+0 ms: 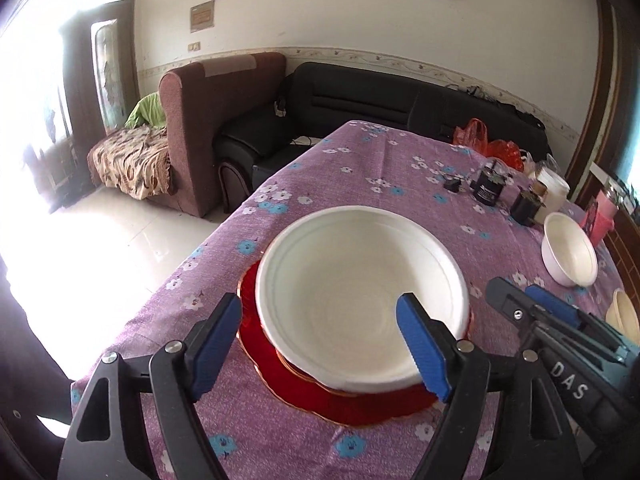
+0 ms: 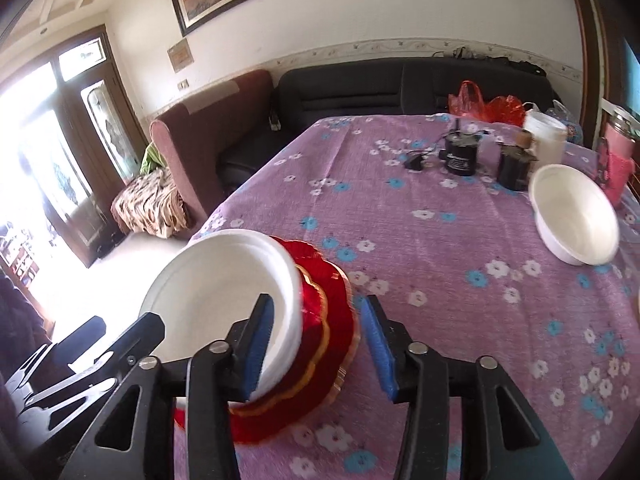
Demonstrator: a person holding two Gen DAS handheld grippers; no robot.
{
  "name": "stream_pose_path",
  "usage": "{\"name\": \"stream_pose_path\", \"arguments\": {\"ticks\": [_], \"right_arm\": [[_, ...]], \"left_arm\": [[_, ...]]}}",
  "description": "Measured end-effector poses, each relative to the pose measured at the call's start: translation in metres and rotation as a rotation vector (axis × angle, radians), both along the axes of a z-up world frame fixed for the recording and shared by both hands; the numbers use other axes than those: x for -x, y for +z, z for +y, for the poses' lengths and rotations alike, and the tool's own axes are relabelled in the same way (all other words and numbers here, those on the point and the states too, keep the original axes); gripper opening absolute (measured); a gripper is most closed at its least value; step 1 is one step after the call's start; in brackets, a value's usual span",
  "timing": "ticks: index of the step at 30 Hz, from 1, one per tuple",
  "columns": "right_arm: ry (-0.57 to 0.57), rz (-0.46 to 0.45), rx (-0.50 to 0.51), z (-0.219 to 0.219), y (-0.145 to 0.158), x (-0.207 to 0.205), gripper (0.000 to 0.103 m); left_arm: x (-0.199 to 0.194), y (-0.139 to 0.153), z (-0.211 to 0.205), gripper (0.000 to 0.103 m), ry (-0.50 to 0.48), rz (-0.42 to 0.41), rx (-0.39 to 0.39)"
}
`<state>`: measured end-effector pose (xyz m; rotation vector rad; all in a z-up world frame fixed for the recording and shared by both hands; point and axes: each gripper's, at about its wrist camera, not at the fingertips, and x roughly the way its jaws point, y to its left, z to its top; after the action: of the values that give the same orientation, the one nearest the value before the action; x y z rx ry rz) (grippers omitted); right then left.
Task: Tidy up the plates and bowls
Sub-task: 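Move both grippers to the remaining white paper bowl near the thermos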
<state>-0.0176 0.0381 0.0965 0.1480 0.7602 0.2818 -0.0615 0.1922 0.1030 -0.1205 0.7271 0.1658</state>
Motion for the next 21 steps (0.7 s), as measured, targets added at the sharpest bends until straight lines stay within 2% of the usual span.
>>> {"name": "stream_pose_path", "arguments": {"ticks": [14, 17, 21], "right_arm": [[-0.157, 0.011, -0.045, -0.131, -0.009, 0.049, 0.056], [-0.206, -0.002, -0.055, -0.163, -0.006, 0.056, 0.056], [-0.323, -0.019, -0.068, -0.228, -0.001, 0.069, 0.055]], "left_arm": [[0.022, 0.008, -0.108, 0.079, -0.180, 0.003, -0.181], [0.022, 0.009, -0.125, 0.079, -0.246, 0.021, -0.155], [0.022, 0.003, -0.149, 0.079, -0.312, 0.048, -0.113]]}}
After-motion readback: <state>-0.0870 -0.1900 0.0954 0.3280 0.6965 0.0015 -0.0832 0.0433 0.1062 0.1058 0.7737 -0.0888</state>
